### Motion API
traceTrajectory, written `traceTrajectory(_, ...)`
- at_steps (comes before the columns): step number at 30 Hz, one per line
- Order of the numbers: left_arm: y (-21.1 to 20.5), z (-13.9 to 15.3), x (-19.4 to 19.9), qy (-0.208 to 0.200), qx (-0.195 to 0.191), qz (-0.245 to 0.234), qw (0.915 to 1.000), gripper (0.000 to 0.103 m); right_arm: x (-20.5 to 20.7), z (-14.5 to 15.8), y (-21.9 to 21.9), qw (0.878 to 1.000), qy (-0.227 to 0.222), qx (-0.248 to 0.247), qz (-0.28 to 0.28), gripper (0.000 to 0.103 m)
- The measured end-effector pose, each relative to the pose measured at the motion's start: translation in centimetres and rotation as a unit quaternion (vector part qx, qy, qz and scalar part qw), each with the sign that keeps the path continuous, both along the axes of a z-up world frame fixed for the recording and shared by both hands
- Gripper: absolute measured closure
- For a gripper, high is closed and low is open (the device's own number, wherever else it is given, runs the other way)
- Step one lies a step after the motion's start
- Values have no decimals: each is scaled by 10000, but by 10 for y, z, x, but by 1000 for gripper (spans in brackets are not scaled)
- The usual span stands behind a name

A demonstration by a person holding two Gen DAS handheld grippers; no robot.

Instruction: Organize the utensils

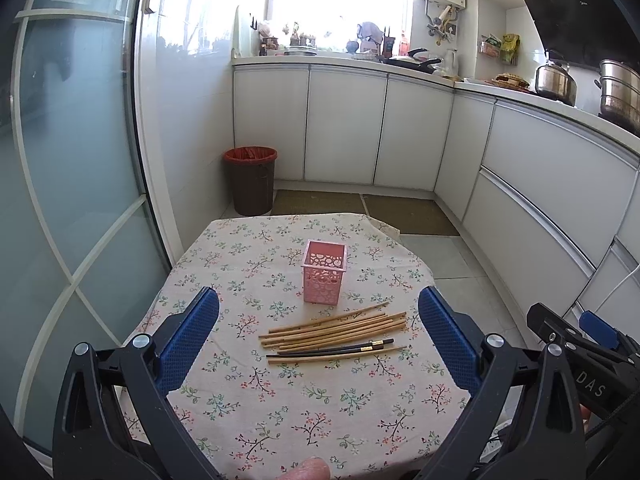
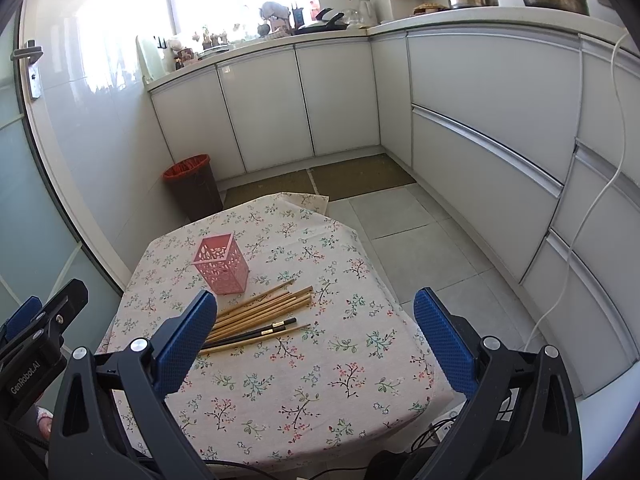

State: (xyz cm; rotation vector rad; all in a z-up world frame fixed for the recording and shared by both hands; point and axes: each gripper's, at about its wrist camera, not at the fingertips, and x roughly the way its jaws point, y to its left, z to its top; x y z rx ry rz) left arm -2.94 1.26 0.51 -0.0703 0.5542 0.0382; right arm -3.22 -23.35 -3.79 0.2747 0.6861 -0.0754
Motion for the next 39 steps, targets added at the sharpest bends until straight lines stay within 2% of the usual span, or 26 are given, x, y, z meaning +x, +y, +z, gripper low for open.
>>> traceTrajectory(33, -6, -3, -3, 67, 73, -34, 9999, 7, -4, 1, -2, 10000, -8, 57, 16, 7)
traceTrajectory(37, -5, -13, 8, 243, 134, 11, 9996, 7, 3, -7, -5, 9996, 195, 189, 63, 7)
traceTrajectory(39, -3, -30, 25, 604, 175, -20, 9980, 7, 12, -18, -13, 9981, 455, 419, 66, 7)
